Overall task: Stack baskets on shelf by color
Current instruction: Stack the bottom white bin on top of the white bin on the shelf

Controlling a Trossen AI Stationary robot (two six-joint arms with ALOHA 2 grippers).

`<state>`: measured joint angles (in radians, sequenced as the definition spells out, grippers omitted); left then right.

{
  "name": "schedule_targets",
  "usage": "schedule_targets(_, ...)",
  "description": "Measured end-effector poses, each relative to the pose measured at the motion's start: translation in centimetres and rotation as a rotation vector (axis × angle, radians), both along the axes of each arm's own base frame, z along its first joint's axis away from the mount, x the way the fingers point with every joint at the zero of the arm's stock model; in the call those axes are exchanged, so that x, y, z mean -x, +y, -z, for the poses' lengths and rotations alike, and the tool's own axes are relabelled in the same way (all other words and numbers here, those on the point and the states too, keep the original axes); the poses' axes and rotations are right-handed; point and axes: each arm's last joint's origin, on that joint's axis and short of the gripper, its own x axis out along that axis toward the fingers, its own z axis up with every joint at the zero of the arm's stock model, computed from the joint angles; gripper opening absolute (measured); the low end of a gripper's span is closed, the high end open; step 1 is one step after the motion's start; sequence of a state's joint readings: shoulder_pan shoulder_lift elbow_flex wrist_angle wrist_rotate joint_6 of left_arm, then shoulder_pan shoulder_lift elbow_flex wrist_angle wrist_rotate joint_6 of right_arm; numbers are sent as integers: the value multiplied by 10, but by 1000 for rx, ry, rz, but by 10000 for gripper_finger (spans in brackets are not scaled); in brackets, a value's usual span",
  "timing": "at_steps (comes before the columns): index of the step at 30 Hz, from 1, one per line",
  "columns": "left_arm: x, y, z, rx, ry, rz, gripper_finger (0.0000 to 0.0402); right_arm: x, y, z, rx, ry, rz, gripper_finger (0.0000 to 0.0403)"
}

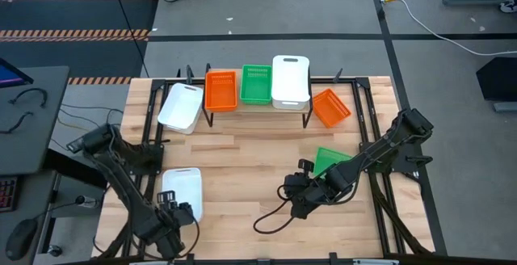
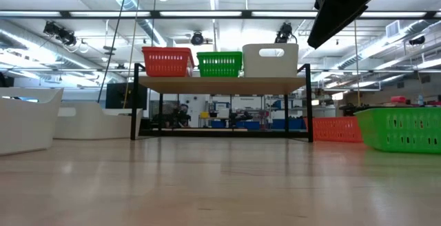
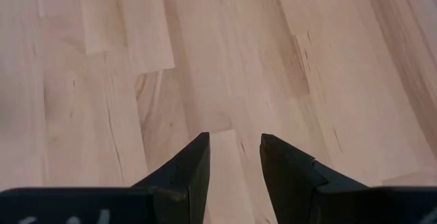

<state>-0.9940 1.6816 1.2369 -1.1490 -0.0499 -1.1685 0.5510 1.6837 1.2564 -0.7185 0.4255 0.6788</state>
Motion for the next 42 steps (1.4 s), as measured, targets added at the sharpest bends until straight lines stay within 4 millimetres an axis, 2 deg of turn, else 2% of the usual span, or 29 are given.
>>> schedule_targets(7,-4,-6,4,66,21,-29,197,0,0,0,0,0,0,134)
schedule_targets(17,-3,-7,6,25,-15,-23,157,1,2,0,-12,3,-2,134)
schedule_targets(26,-5,-5,6,18,-23,-2,88,0,4,0,-51,12,-18,134)
schedule_targets(31,-10,-7,17,-10,1,46,42,-1,4,-1,-58,-2,-19,134)
schedule_targets(35,-18,-5,25,-27,32,98,8,-1,4,-1,-58,-2,-20,134)
schedule_targets(42,-43,15,25,-72,4,181,5,1,6,0,-77,1,-8,134)
